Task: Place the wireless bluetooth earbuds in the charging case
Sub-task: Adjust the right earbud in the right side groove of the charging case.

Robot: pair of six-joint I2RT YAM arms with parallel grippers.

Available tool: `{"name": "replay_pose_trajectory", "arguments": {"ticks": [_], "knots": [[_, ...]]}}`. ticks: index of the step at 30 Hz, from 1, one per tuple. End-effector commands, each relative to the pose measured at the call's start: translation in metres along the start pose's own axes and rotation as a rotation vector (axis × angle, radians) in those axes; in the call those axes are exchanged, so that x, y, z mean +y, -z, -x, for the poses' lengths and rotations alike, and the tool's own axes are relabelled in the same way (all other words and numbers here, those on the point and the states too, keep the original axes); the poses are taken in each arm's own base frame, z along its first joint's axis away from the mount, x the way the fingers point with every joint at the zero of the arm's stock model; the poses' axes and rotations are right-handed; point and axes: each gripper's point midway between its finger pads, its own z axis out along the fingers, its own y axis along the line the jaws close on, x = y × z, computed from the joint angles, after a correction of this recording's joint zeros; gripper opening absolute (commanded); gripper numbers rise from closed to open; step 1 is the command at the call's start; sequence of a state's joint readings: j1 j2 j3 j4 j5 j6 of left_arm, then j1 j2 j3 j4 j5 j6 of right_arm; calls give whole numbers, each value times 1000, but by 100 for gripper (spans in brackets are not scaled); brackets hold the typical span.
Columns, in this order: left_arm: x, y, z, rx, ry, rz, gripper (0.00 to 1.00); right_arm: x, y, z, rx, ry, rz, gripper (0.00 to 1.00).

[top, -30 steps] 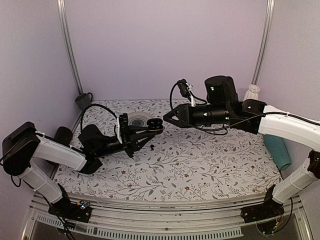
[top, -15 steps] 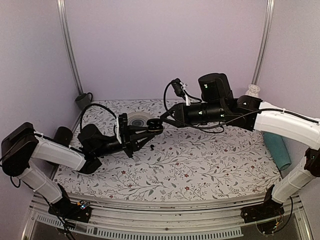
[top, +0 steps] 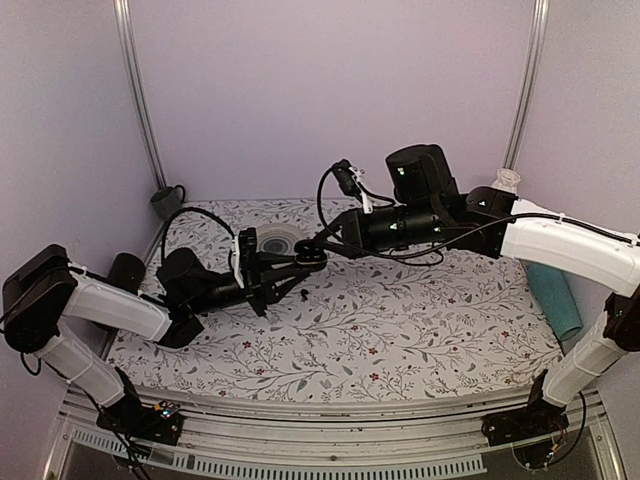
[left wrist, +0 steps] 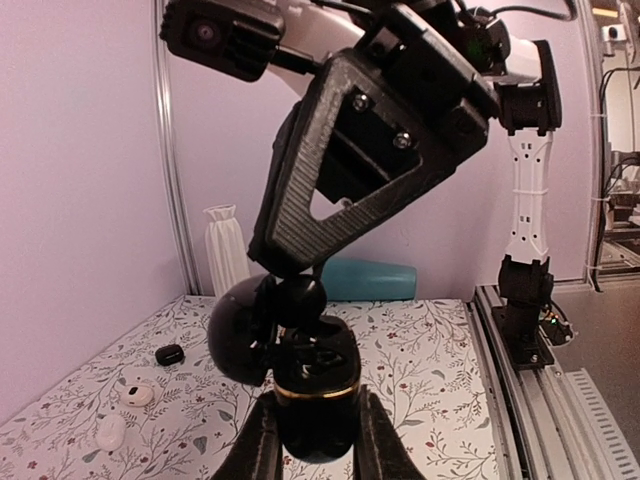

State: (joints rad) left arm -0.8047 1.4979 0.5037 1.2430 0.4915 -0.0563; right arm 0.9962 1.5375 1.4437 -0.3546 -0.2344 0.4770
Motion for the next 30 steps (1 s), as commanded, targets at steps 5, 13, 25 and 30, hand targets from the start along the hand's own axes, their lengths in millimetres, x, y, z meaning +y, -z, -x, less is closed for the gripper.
{"name": "replay_pose_trajectory", "arguments": {"ticks": [5, 13, 25, 30], "knots": [[-3, 0, 18, -34, -31, -28, 0, 4, -5, -7, 57, 35, -2, 7], [-2, 1, 21, -38, -30, -26, 0, 2, -6, -16, 93, 49, -9, 7], [-4, 2, 22, -40, -33, -38, 0, -5, 0, -14, 89, 55, -64, 13], [-5, 2, 23, -44, -33, -44, 0, -4, -4, -15, 95, 53, -59, 13]]}}
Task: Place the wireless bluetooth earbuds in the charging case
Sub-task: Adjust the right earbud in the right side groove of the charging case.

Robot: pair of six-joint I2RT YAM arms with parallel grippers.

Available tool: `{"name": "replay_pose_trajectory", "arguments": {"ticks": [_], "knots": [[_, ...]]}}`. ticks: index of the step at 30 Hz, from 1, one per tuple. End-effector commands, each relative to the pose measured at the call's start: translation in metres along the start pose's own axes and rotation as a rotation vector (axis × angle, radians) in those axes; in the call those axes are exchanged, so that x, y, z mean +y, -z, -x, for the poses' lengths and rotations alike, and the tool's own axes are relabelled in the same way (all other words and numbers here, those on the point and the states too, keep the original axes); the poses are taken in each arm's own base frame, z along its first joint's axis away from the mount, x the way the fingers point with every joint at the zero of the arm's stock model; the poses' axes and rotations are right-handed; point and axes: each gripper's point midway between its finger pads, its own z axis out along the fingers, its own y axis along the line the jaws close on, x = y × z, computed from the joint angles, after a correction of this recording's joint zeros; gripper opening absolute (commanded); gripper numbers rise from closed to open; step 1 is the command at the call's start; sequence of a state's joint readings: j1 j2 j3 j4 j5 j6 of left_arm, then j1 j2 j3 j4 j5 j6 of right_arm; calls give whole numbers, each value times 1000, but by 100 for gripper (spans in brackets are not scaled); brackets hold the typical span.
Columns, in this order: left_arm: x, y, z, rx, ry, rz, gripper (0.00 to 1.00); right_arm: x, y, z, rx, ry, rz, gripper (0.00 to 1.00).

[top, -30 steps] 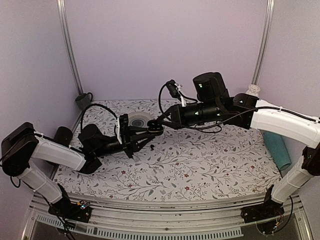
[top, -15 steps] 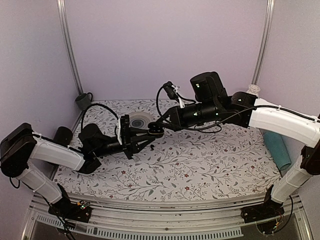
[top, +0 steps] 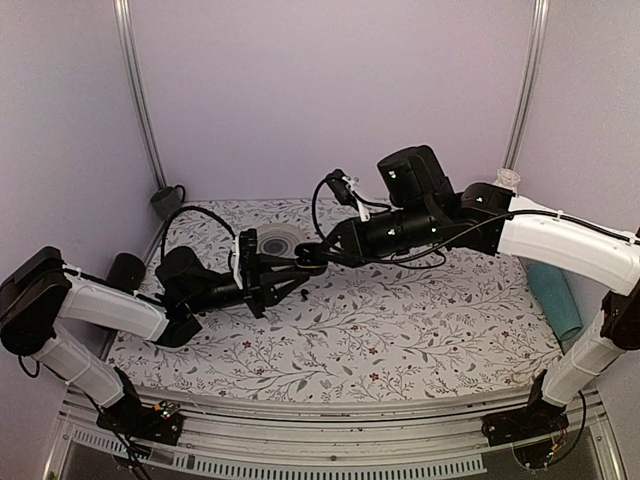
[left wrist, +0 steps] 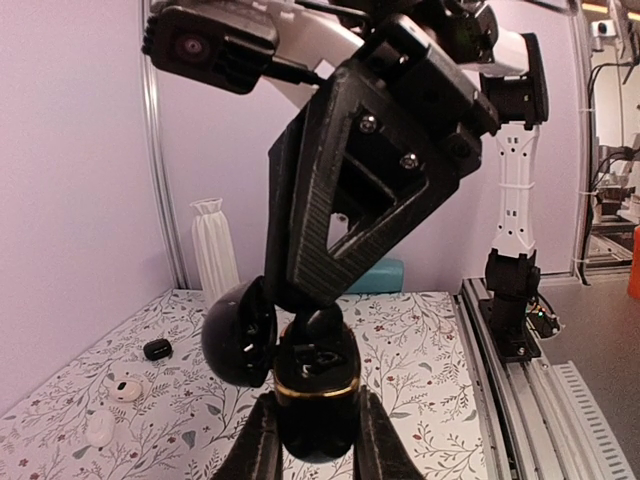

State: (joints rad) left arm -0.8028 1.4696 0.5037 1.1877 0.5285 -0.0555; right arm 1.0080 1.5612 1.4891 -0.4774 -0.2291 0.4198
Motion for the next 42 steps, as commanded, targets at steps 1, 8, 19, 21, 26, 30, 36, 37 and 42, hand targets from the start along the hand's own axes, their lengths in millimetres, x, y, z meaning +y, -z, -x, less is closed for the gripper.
{"name": "replay_pose_trajectory", "arguments": {"ticks": [1, 8, 19, 21, 26, 30, 36, 37, 42], "knots": [[1, 1, 24, -68, -47, -9, 0, -1, -4, 1, 8, 11, -24, 13], [4, 4, 32, -93, -53, 12, 0, -8, -5, -4, 11, 6, -70, 13], [6, 8, 30, -92, -66, 39, 0, 2, 14, 13, -82, -14, -33, 34], [5, 8, 29, -92, -70, 37, 0, 8, 25, 20, -125, -32, 3, 42], [3, 11, 31, -107, -103, 36, 0, 19, 45, 31, -247, -123, 191, 65], [-1, 16, 43, -164, -160, 45, 0, 15, 41, 19, -258, -234, 334, 80], [-2, 12, 53, -177, -221, 49, 0, 21, 26, 14, -218, -294, 419, 87], [-2, 11, 55, -179, -231, 48, 0, 22, 25, 15, -213, -307, 430, 87], [-4, 8, 57, -176, -247, 42, 0, 26, 21, 15, -208, -340, 480, 86]]}}
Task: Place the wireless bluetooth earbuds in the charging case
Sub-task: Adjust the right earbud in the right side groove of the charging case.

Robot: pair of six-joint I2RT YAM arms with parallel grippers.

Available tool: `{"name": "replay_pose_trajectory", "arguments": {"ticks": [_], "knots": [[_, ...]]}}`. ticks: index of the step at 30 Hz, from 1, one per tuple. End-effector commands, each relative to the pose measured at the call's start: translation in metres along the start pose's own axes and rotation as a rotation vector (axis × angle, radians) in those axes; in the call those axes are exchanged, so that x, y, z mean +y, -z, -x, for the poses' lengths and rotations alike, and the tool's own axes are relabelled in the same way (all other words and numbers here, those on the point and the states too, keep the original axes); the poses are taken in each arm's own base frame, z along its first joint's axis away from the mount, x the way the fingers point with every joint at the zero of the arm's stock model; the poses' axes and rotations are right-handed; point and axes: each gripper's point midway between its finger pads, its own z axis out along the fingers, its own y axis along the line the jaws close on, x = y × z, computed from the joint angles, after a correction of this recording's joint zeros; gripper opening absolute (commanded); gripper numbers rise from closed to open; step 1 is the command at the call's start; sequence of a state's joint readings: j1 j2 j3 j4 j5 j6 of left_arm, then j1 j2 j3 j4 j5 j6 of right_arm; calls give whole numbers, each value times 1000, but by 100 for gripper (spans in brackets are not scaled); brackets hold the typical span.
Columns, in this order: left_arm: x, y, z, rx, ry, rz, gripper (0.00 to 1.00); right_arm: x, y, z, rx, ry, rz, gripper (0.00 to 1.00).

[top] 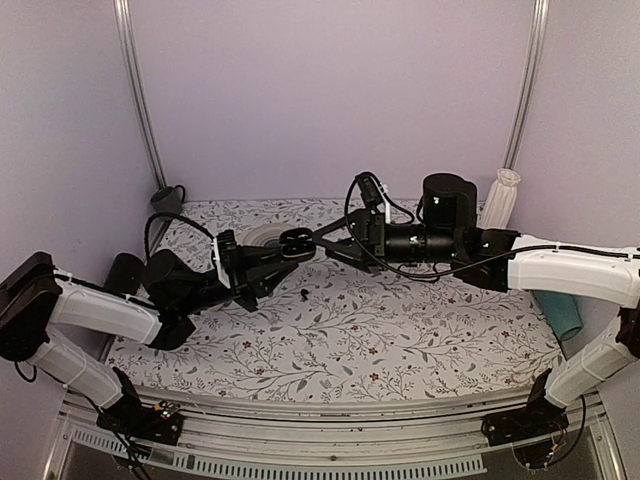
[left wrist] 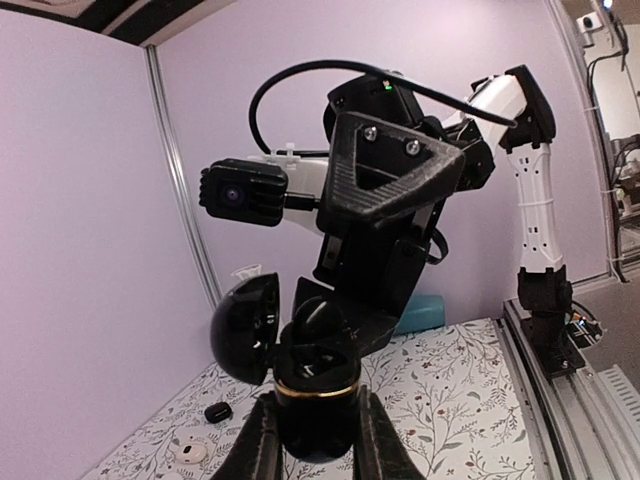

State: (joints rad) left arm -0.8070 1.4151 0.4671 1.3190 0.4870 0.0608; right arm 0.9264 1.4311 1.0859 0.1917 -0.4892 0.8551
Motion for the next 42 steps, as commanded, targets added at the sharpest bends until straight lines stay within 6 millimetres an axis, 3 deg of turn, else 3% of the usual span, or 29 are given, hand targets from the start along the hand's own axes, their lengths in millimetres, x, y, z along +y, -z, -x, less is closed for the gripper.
{"name": "replay_pose_trajectory", "arguments": {"ticks": [1, 19, 28, 37, 39, 42], "knots": [[1, -6, 19, -48, -59, 1, 0, 15, -5, 2, -7, -38, 110, 86], [-1, -7, 22, -50, -62, -3, 0, 6, -17, -6, 44, -97, 126, 57], [0, -8, 20, -45, -60, -3, 0, 4, -20, -8, 58, -101, 128, 52], [-1, -6, 23, -49, -63, -2, 0, 3, -21, -9, 63, -113, 125, 35], [-1, -6, 23, -49, -63, -1, 0, 3, -21, -9, 64, -113, 127, 35], [-1, -6, 22, -48, -60, -1, 0, 4, -21, -9, 65, -107, 129, 43]]}}
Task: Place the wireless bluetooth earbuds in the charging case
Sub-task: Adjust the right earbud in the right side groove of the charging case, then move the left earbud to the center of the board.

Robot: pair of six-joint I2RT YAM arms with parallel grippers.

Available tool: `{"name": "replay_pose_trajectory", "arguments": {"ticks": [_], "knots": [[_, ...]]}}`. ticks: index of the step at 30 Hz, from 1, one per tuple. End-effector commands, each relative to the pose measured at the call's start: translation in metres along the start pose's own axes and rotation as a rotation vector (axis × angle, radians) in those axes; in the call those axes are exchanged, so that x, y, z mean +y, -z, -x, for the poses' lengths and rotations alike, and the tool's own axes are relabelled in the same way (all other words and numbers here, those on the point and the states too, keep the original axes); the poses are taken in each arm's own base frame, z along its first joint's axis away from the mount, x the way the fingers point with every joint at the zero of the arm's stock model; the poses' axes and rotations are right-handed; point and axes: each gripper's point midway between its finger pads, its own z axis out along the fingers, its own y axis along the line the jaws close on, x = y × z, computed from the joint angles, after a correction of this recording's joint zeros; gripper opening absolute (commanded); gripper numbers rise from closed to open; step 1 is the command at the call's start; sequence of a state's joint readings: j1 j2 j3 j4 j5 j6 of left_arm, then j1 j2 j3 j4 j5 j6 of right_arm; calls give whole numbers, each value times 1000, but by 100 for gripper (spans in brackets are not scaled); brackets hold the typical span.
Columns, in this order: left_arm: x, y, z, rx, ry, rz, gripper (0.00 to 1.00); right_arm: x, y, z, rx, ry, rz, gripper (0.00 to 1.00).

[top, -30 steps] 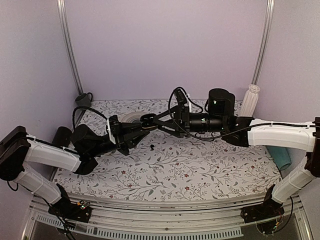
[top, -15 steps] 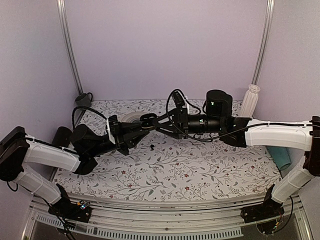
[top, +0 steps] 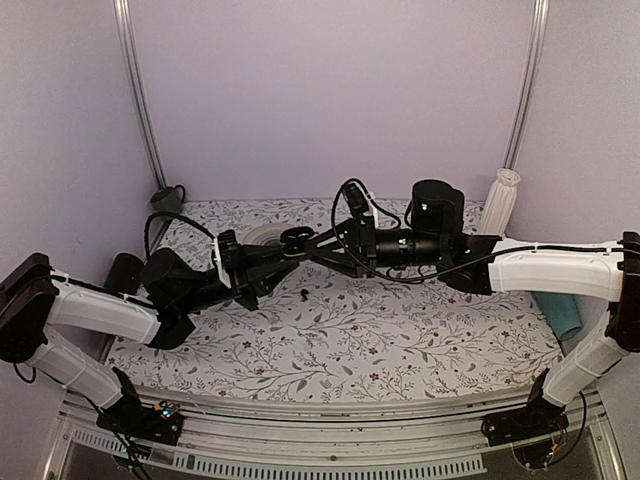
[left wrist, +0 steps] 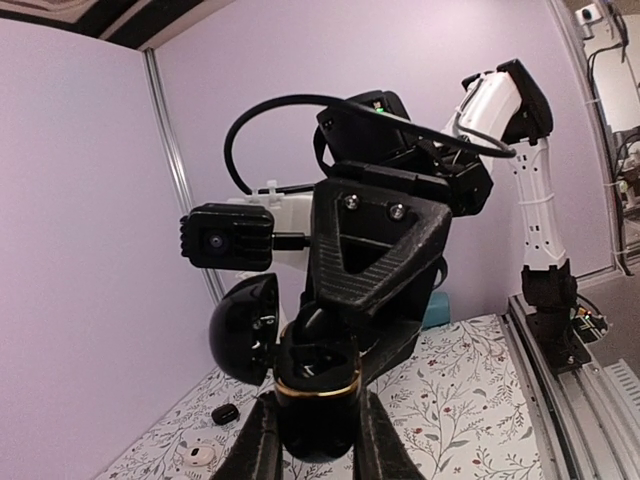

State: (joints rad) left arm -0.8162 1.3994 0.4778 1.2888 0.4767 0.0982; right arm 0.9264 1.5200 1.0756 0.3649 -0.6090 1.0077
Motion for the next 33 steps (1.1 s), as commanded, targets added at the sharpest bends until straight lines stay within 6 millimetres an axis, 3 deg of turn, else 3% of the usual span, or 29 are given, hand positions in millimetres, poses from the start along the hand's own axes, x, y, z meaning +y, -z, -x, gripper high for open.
{"name": "replay_pose_trajectory", "arguments": {"ticks": [1, 6, 13, 19, 22, 27, 33], "knots": [[0, -3, 19, -50, -27, 0, 0, 1, -2, 1, 2, 9, 10, 46], [3, -2, 17, -45, -23, 15, 0, 5, 1, 4, -13, 29, 12, 62], [8, 0, 14, -32, -10, 44, 0, 8, 10, 8, -56, 48, -10, 69], [23, 8, 12, -15, 5, 126, 0, -5, 26, 16, -130, 83, -141, 74], [32, 17, 8, 2, 25, 177, 0, -22, 37, 22, -171, 110, -269, 75], [44, 36, 5, 25, 48, 268, 0, -69, 44, 26, -168, 176, -512, 72], [58, 64, 3, 52, 80, 396, 0, -132, 31, 17, -67, 190, -696, 63]]}}
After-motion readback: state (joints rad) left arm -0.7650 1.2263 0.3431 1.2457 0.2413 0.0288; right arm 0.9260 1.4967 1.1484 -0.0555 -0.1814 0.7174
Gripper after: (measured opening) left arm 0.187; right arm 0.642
